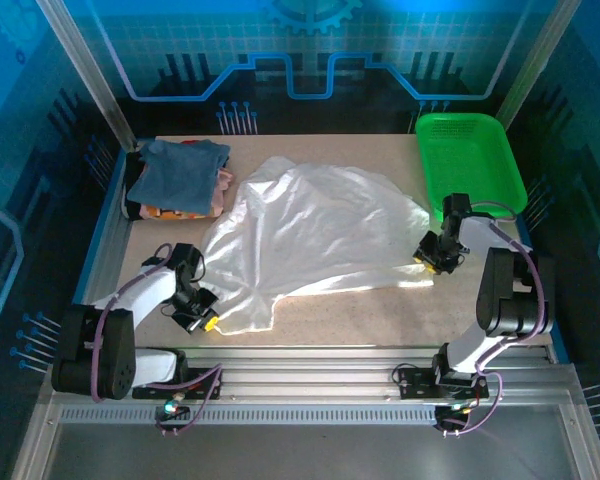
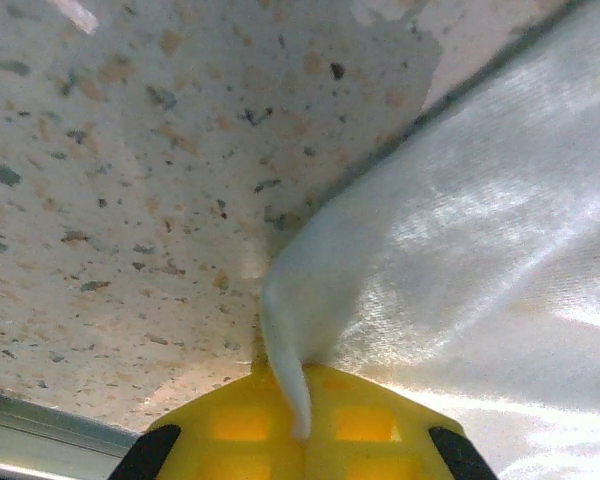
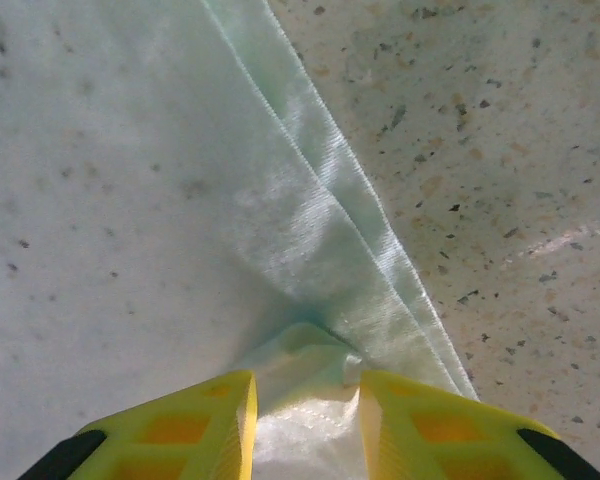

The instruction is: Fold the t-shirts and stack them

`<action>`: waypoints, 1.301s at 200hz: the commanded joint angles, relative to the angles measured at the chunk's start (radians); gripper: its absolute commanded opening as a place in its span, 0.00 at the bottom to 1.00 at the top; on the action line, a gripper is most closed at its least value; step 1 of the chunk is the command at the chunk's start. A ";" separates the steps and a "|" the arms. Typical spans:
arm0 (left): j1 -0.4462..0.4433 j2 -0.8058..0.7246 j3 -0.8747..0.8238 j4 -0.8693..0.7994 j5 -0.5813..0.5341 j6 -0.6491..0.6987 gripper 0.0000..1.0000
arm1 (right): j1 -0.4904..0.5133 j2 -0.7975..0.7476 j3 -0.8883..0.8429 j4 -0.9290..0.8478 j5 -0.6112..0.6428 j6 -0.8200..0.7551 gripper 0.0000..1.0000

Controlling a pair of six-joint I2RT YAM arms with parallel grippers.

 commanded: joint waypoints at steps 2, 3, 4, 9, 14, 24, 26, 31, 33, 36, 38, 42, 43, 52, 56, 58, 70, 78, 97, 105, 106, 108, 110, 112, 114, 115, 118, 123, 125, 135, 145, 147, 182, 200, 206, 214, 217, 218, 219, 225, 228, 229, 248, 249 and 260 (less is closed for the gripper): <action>-0.019 0.028 -0.042 0.479 0.163 0.022 0.00 | 0.019 0.027 0.034 -0.027 0.010 0.010 0.32; -0.019 0.027 -0.042 0.479 0.162 0.022 0.00 | 0.020 0.026 0.035 -0.028 0.011 0.010 0.32; -0.019 0.026 -0.042 0.478 0.162 0.022 0.00 | 0.020 0.026 0.035 -0.029 0.011 0.010 0.32; -0.019 0.023 -0.043 0.476 0.162 0.022 0.00 | 0.022 0.029 0.037 -0.030 0.012 0.008 0.31; -0.019 0.019 -0.043 0.474 0.160 0.022 0.00 | 0.022 0.030 0.036 -0.032 0.013 0.008 0.29; -0.019 0.014 -0.043 0.470 0.158 0.023 0.00 | 0.022 0.034 0.034 -0.032 0.012 0.007 0.24; -0.019 0.013 -0.043 0.468 0.157 0.024 0.00 | 0.022 0.036 0.034 -0.032 0.012 0.007 0.23; -0.019 0.012 -0.043 0.465 0.157 0.023 0.00 | 0.022 0.037 0.033 -0.030 0.012 0.007 0.19; -0.019 0.011 -0.043 0.464 0.156 0.024 0.00 | 0.022 0.037 0.033 -0.030 0.012 0.007 0.17; -0.019 0.009 -0.043 0.464 0.156 0.024 0.00 | 0.022 0.038 0.032 -0.031 0.011 0.008 0.14; -0.019 0.009 -0.042 0.463 0.155 0.023 0.00 | 0.022 0.038 0.031 -0.030 0.011 0.008 0.13; -0.019 0.006 -0.042 0.461 0.157 0.023 0.00 | 0.022 0.035 0.031 -0.030 0.011 0.010 0.10; -0.019 0.006 -0.042 0.460 0.156 0.023 0.00 | 0.022 0.033 0.031 -0.030 0.010 0.011 0.09; -0.019 -0.004 -0.038 0.452 0.156 0.021 0.00 | 0.022 0.020 0.033 -0.033 0.011 0.011 0.04; -0.019 -0.009 -0.036 0.449 0.158 0.020 0.00 | 0.022 0.011 0.035 -0.040 0.014 0.011 0.01; -0.019 -0.012 -0.035 0.447 0.157 0.020 0.00 | 0.023 0.007 0.036 -0.043 0.016 0.010 0.00; -0.019 -0.036 -0.023 0.423 0.157 0.017 0.00 | 0.024 -0.026 0.043 -0.065 0.031 0.000 0.00; -0.019 -0.057 -0.013 0.404 0.157 0.018 0.00 | 0.023 -0.049 0.047 -0.078 0.035 -0.008 0.00; -0.019 -0.114 0.017 0.343 0.161 0.022 0.00 | 0.026 -0.123 0.048 -0.107 0.037 -0.016 0.00; -0.019 -0.141 0.027 0.313 0.159 0.027 0.00 | 0.028 -0.157 0.047 -0.119 0.040 -0.019 0.00; -0.018 -0.145 0.029 0.309 0.159 0.028 0.00 | 0.029 -0.161 0.047 -0.121 0.041 -0.020 0.00; -0.019 -0.148 0.032 0.301 0.157 0.029 0.00 | 0.029 -0.168 0.047 -0.124 0.041 -0.022 0.00; -0.019 -0.155 0.035 0.293 0.156 0.031 0.00 | 0.029 -0.175 0.046 -0.127 0.042 -0.022 0.00; -0.018 -0.162 0.038 0.285 0.154 0.032 0.00 | 0.029 -0.183 0.045 -0.129 0.044 -0.022 0.00; -0.019 -0.166 0.041 0.278 0.153 0.033 0.00 | 0.029 -0.191 0.045 -0.134 0.045 -0.024 0.00; -0.018 -0.170 0.042 0.274 0.153 0.034 0.00 | 0.029 -0.195 0.045 -0.136 0.046 -0.024 0.00; -0.017 -0.181 0.046 0.264 0.151 0.035 0.00 | 0.029 -0.204 0.044 -0.141 0.046 -0.026 0.00; -0.017 -0.193 0.052 0.246 0.148 0.039 0.00 | 0.029 -0.223 0.042 -0.147 0.046 -0.028 0.00; -0.017 -0.199 0.055 0.240 0.148 0.039 0.00 | 0.029 -0.229 0.041 -0.150 0.047 -0.030 0.00; -0.016 -0.219 0.065 0.214 0.146 0.042 0.00 | 0.029 -0.257 0.038 -0.164 0.049 -0.034 0.00; -0.015 -0.235 0.073 0.194 0.146 0.044 0.00 | 0.029 -0.278 0.037 -0.180 0.047 -0.035 0.00; -0.014 -0.236 0.075 0.189 0.146 0.044 0.00 | 0.029 -0.280 0.037 -0.181 0.045 -0.037 0.00; -0.013 -0.280 0.116 0.095 0.136 0.056 0.00 | 0.029 -0.329 0.042 -0.215 0.036 -0.035 0.00; -0.013 -0.319 0.138 0.007 0.106 0.055 0.00 | 0.029 -0.350 0.038 -0.237 0.043 -0.042 0.00; -0.013 -0.332 0.145 -0.028 0.088 0.053 0.00 | 0.029 -0.359 0.035 -0.242 0.048 -0.044 0.00; -0.013 -0.355 0.154 -0.069 0.066 0.045 0.00 | 0.029 -0.375 0.029 -0.250 0.054 -0.045 0.00; -0.013 -0.365 0.156 -0.083 0.061 0.040 0.00 | 0.029 -0.380 0.027 -0.252 0.057 -0.047 0.00; -0.013 -0.368 0.156 -0.086 0.059 0.039 0.00 | 0.029 -0.382 0.027 -0.253 0.057 -0.047 0.00; -0.013 -0.372 0.156 -0.089 0.057 0.037 0.00 | 0.029 -0.384 0.026 -0.255 0.057 -0.048 0.00; -0.013 -0.393 0.157 -0.106 0.053 0.029 0.00 | 0.029 -0.396 0.022 -0.261 0.057 -0.050 0.00; -0.013 -0.403 0.158 -0.114 0.049 0.024 0.00 | 0.029 -0.401 0.022 -0.265 0.057 -0.051 0.00; -0.013 -0.407 0.158 -0.117 0.048 0.022 0.00 | 0.029 -0.401 0.022 -0.267 0.058 -0.052 0.00; -0.013 -0.462 0.160 -0.163 0.040 -0.004 0.00 | 0.030 -0.432 0.015 -0.296 0.062 -0.062 0.00; -0.014 -0.465 0.160 -0.165 0.039 -0.006 0.00 | 0.030 -0.435 0.014 -0.298 0.062 -0.063 0.00; -0.014 -0.497 0.156 -0.189 0.031 -0.015 0.00 | 0.029 -0.452 0.004 -0.313 0.067 -0.068 0.00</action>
